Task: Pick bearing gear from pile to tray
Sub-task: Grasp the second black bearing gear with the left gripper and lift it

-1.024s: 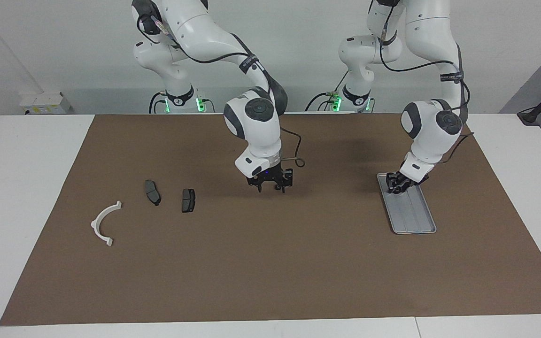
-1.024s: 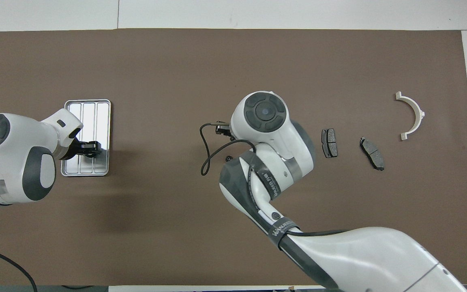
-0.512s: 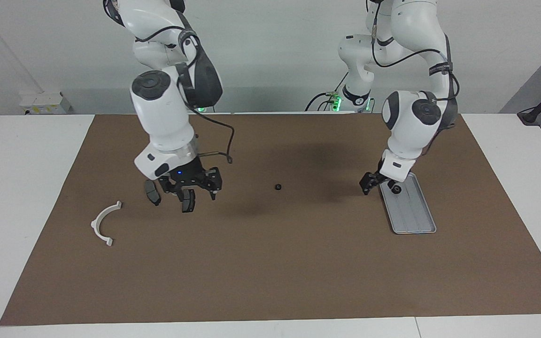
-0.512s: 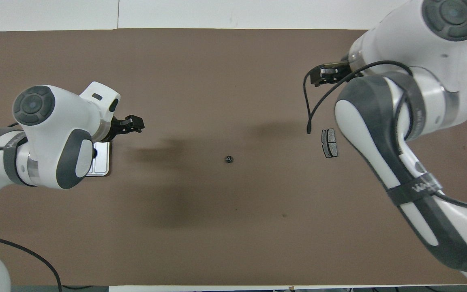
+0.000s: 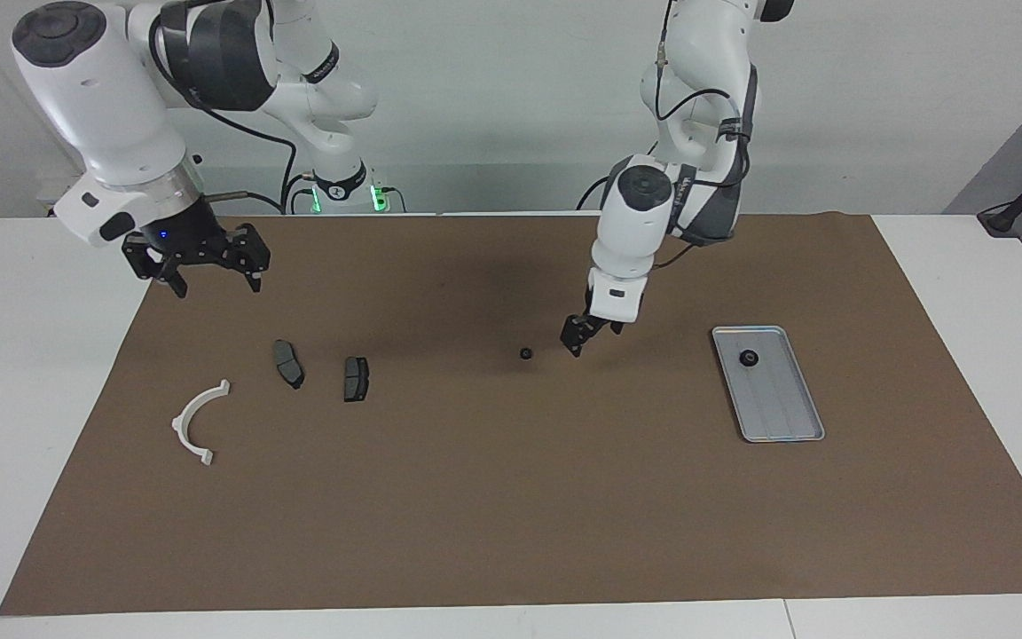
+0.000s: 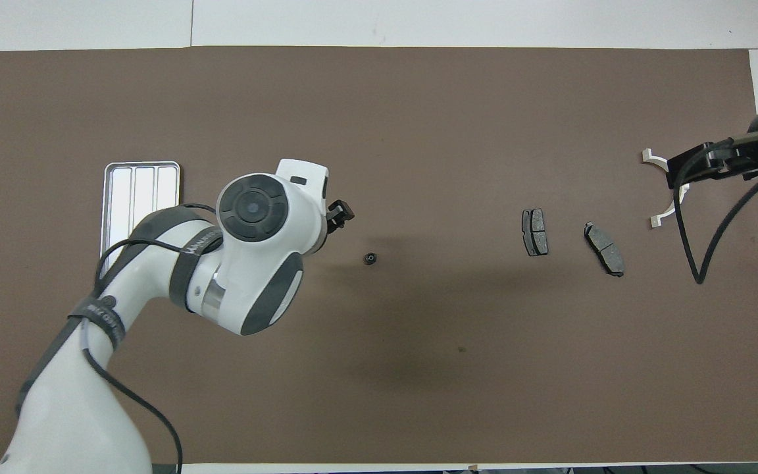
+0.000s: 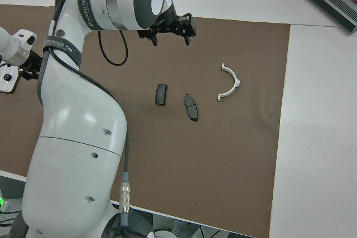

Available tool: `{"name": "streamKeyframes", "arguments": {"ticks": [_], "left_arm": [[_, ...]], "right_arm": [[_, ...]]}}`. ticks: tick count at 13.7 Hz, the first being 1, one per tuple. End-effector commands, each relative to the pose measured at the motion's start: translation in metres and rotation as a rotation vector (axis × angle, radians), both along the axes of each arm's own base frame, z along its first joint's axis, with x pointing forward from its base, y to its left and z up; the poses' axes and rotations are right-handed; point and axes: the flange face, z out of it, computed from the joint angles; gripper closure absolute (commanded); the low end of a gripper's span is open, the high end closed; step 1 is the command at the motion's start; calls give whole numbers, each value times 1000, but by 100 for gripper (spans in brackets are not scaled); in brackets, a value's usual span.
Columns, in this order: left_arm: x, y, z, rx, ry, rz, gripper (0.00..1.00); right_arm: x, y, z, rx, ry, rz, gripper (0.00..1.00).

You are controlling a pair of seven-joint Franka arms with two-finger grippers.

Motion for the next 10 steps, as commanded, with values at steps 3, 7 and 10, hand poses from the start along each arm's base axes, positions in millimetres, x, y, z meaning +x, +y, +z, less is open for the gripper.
{"name": "streamKeyframes", "arguments": {"ticks": [3,7,10], "left_arm": [[-5,-57,-39,34,-1,7,1],[-14,-64,-54,55,20,-9,2],[-24,-71,-60,56,20,-5,9]], "right_arm": [[-14,-14,-1,-2,-14,-40,0],[-33,-29,-19,29,-43,-76,0],[-27,-52,-14,34,-55,-59,0]]}}
